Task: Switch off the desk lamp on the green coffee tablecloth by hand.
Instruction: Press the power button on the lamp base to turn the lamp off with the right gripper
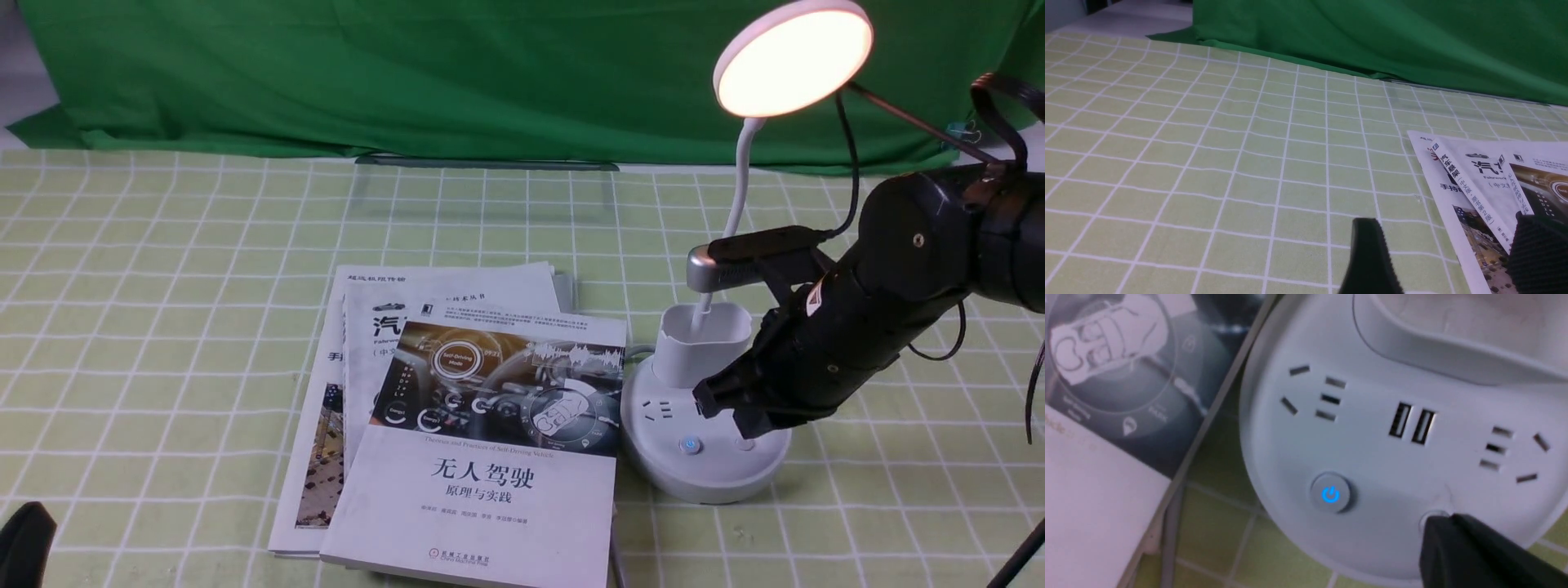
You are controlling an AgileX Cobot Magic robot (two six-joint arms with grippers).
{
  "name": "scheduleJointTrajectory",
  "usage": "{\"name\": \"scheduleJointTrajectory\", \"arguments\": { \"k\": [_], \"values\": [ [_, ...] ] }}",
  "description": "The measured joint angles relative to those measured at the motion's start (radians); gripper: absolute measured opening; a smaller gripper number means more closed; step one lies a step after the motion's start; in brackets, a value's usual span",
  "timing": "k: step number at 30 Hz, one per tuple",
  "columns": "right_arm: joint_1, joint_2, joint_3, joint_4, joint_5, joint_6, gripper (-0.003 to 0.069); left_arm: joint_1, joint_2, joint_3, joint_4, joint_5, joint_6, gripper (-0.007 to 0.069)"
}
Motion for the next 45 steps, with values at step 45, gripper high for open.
{"name": "scheduleJointTrajectory", "arguments": {
  "k": [45],
  "values": [
    [0.009,0.050,0.010,-0.029,-0.024,0.027,0.0046,0.000,0.000,0.000,0.000,0.000,0.000,0.0410]
  ]
}}
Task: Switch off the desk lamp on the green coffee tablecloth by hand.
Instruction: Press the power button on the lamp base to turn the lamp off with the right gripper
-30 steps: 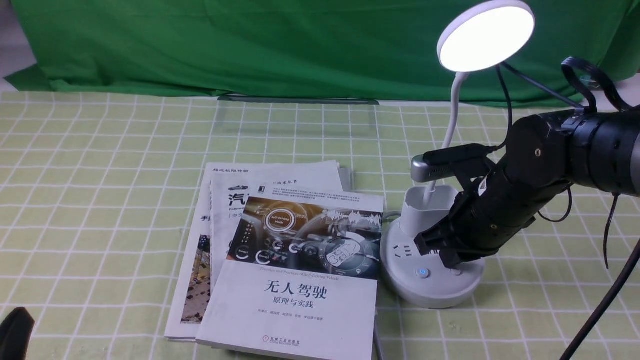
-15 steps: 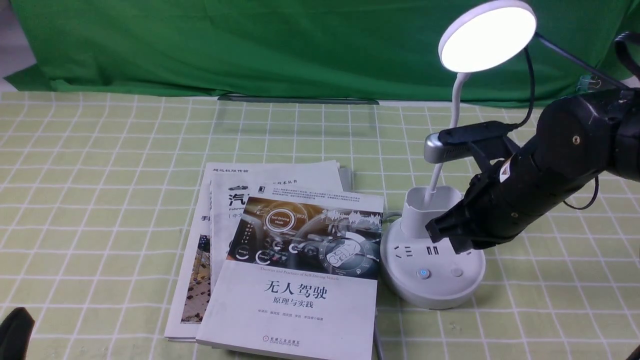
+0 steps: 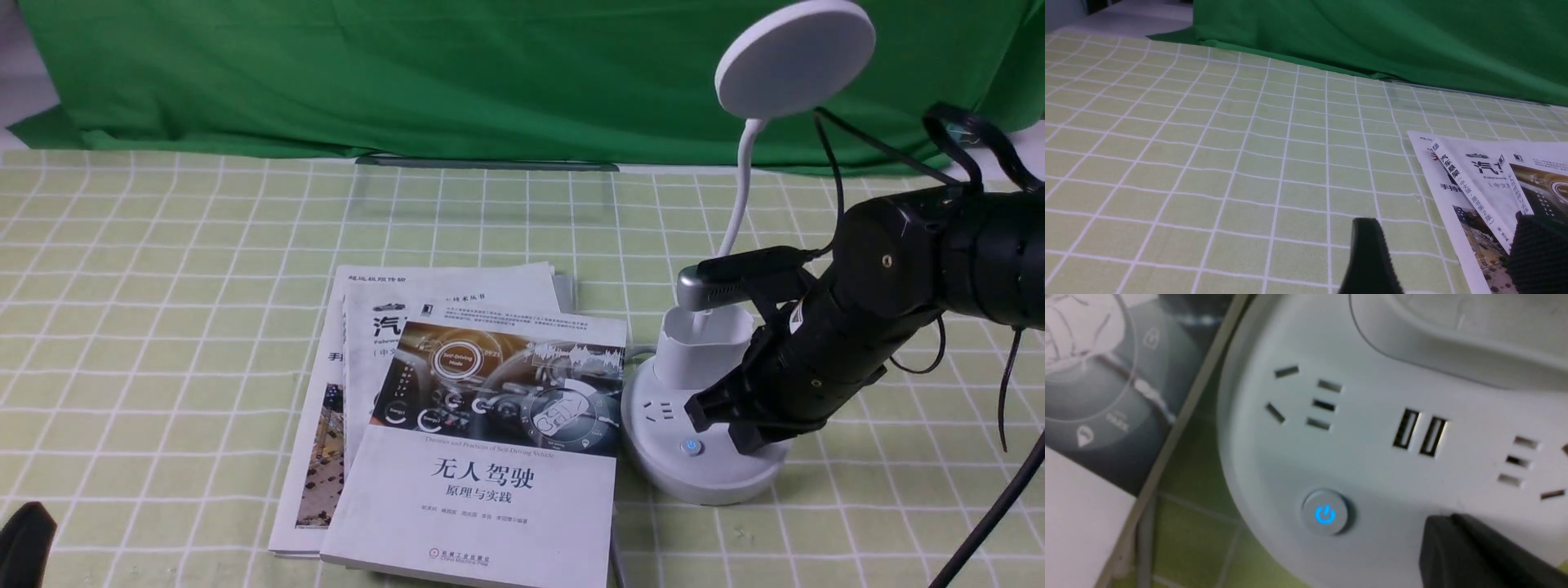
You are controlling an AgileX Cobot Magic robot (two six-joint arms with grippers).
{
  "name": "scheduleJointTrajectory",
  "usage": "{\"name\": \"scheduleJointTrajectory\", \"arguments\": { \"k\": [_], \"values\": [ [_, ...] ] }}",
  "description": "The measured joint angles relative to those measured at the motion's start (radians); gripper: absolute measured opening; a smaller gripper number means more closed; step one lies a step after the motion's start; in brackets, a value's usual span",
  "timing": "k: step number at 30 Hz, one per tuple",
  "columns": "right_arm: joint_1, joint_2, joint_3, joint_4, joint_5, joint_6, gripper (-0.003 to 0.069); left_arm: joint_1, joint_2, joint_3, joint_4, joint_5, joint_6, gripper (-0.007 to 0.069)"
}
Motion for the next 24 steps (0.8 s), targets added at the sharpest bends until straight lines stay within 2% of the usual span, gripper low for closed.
{"name": "scheduleJointTrajectory", "arguments": {
  "k": [10,24],
  "values": [
    [0.001,-0.126,0.013,-0.018,0.005,0.023,0.0046,0.000,0.000,0.000,0.000,0.000,0.000,0.0410],
    [0.002,0.001,0.004,-0.020,-0.005,0.026,0.0046,0.000,0.000,0.000,0.000,0.000,0.000,0.0410]
  ]
}}
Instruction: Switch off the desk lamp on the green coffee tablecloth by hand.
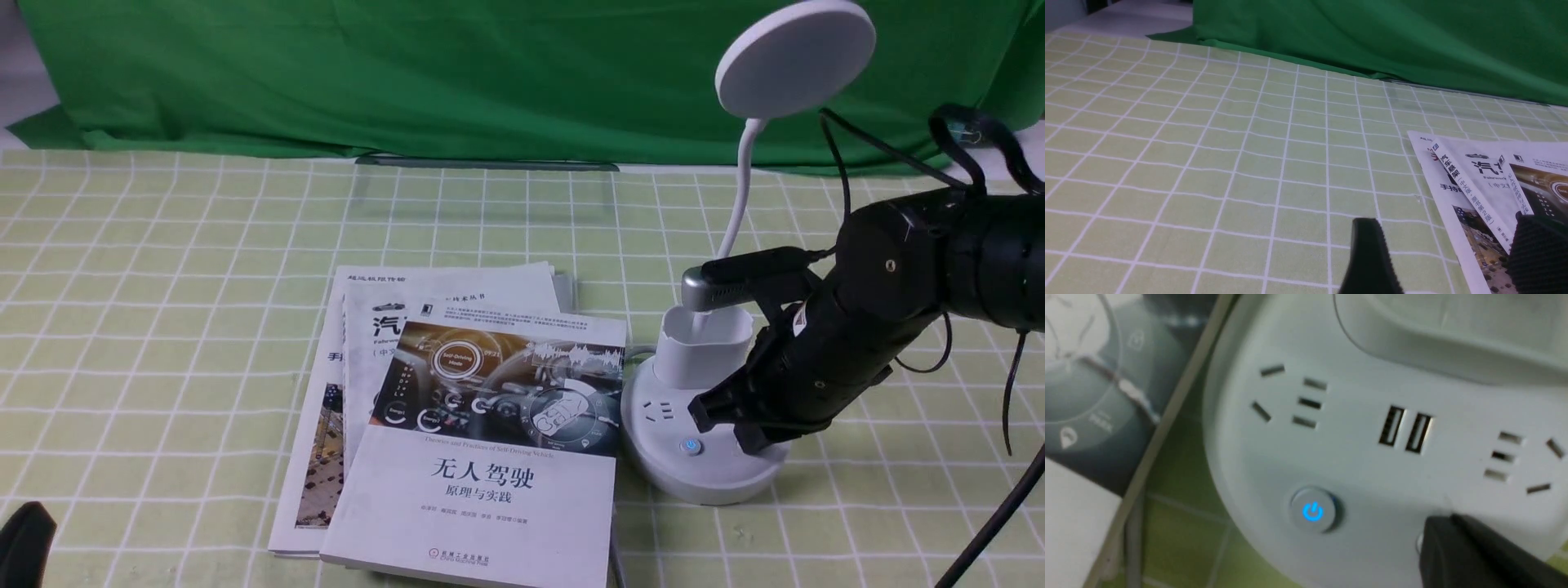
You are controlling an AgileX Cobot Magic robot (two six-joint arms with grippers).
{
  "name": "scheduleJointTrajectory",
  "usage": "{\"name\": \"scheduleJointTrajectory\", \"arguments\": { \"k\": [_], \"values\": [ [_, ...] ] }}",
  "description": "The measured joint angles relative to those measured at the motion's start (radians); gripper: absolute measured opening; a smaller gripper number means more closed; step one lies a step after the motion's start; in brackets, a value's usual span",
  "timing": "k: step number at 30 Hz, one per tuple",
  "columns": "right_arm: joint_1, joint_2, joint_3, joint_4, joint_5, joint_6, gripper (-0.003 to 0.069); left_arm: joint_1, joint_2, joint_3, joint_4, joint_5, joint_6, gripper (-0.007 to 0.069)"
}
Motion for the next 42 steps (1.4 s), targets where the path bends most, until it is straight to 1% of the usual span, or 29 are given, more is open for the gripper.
{"name": "scheduleJointTrajectory", "arguments": {
  "k": [13,24,33,37,40,41,42],
  "values": [
    [0.000,-0.069,0.009,0.002,-0.022,0.000,0.0047,0.000,0.000,0.000,0.000,0.000,0.000,0.0410],
    [0.000,0.007,-0.001,0.022,-0.009,0.000,0.0047,0.000,0.000,0.000,0.000,0.000,0.000,0.0410],
    [0.000,-0.017,0.003,0.019,-0.013,-0.001,0.0050,0.000,0.000,0.000,0.000,0.000,0.000,0.0410],
    [0.000,-0.104,0.020,0.017,-0.005,-0.001,0.0050,0.000,0.000,0.000,0.000,0.000,0.000,0.0410],
    [0.000,-0.255,0.091,0.017,0.001,0.000,0.0050,0.000,0.000,0.000,0.000,0.000,0.000,0.0410],
    [0.000,-0.264,0.091,0.017,0.002,0.000,0.0050,0.000,0.000,0.000,0.000,0.000,0.000,0.0410],
    [0.000,-0.343,0.140,0.017,0.007,0.000,0.0050,0.000,0.000,0.000,0.000,0.000,0.000,0.0410]
  ]
}}
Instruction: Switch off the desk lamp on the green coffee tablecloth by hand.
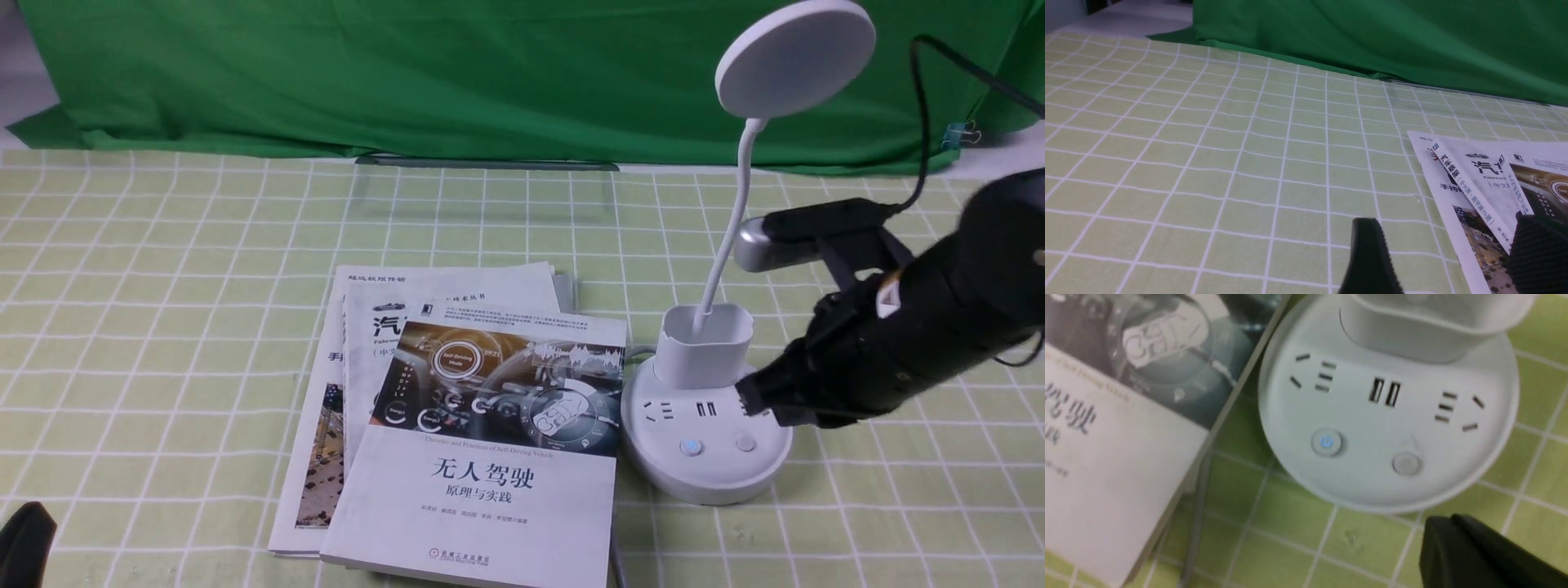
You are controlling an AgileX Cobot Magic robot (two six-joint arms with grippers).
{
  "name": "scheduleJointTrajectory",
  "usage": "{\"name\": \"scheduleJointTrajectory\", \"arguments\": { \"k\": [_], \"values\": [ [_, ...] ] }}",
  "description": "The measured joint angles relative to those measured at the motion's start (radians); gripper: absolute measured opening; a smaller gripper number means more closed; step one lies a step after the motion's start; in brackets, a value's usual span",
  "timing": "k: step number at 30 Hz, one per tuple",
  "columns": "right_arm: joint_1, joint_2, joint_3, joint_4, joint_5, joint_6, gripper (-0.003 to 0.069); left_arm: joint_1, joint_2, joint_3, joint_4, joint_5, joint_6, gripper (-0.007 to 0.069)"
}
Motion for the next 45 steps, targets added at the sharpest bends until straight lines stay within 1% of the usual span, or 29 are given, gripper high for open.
{"name": "scheduleJointTrajectory", "arguments": {
  "k": [1,2,5,6,7,11,16,18,22,23,24,25,30,31,32,35,37,40,45],
  "values": [
    [0.000,-0.010,0.012,0.000,0.000,0.000,0.0050,0.000,0.000,0.000,0.000,0.000,0.000,0.0410],
    [0.000,-0.099,0.065,0.000,0.005,0.000,0.0051,0.000,0.000,0.000,0.000,0.000,0.000,0.0410],
    [0.000,-0.236,0.128,0.000,0.009,0.000,0.0055,0.000,0.000,0.000,0.000,0.000,0.000,0.0410],
    [0.000,-0.237,0.131,0.000,0.009,0.000,0.0055,0.000,0.000,0.000,0.000,0.000,0.000,0.0410],
    [0.000,-0.305,0.151,0.000,0.014,0.000,0.0058,0.000,0.000,0.000,0.000,0.000,0.000,0.0410],
    [0.000,-0.412,0.158,0.000,-0.003,0.001,0.0067,0.000,0.000,0.000,0.000,0.000,0.000,0.0410],
    [0.000,-0.489,0.158,-0.009,-0.064,0.001,0.0069,0.000,0.000,0.000,0.000,0.000,0.000,0.0410],
    [0.000,-0.509,0.158,-0.026,-0.070,-0.006,0.0045,0.000,0.000,0.000,0.000,0.000,0.000,0.0410],
    [-0.013,-0.565,0.203,-0.060,-0.089,-0.033,0.0041,0.000,0.000,0.000,0.000,0.000,0.000,0.0410],
    [-0.030,-0.589,0.229,-0.060,-0.101,-0.035,0.0041,0.000,0.000,0.000,0.000,0.000,0.000,0.0410],
    [-0.067,-0.650,0.286,-0.056,-0.127,-0.038,0.0041,0.000,0.000,0.000,0.000,0.000,0.000,0.0410],
    [-0.074,-0.650,0.295,-0.056,-0.132,-0.038,0.0041,0.000,0.000,0.000,0.000,0.000,0.000,0.0410],
    [-0.286,-0.977,0.644,-0.054,-0.346,-0.041,0.0041,0.000,0.000,0.000,0.000,0.000,0.000,0.0410],
    [-0.293,-0.990,0.658,-0.054,-0.346,-0.041,0.0041,0.000,0.000,0.000,0.000,0.000,0.000,0.0410],
    [-0.338,-1.079,0.745,-0.054,-0.400,-0.041,0.0041,0.000,0.000,0.000,0.000,0.000,0.000,0.0410],
    [-0.403,-1.234,0.887,-0.054,-0.435,-0.055,0.0041,0.000,0.000,0.000,0.000,0.000,0.000,0.0410],
    [-0.426,-1.337,0.959,-0.054,-0.444,-0.084,0.0041,0.000,0.000,0.000,0.000,0.000,0.000,0.0410],
    [-0.436,-1.420,0.981,-0.054,-0.441,-0.101,0.0041,0.000,0.000,0.000,0.000,0.000,0.000,0.0410],
    [-0.437,-1.454,0.985,-0.054,-0.381,-0.106,0.0041,0.000,0.000,0.000,0.000,0.000,0.000,0.0410]
  ]
}}
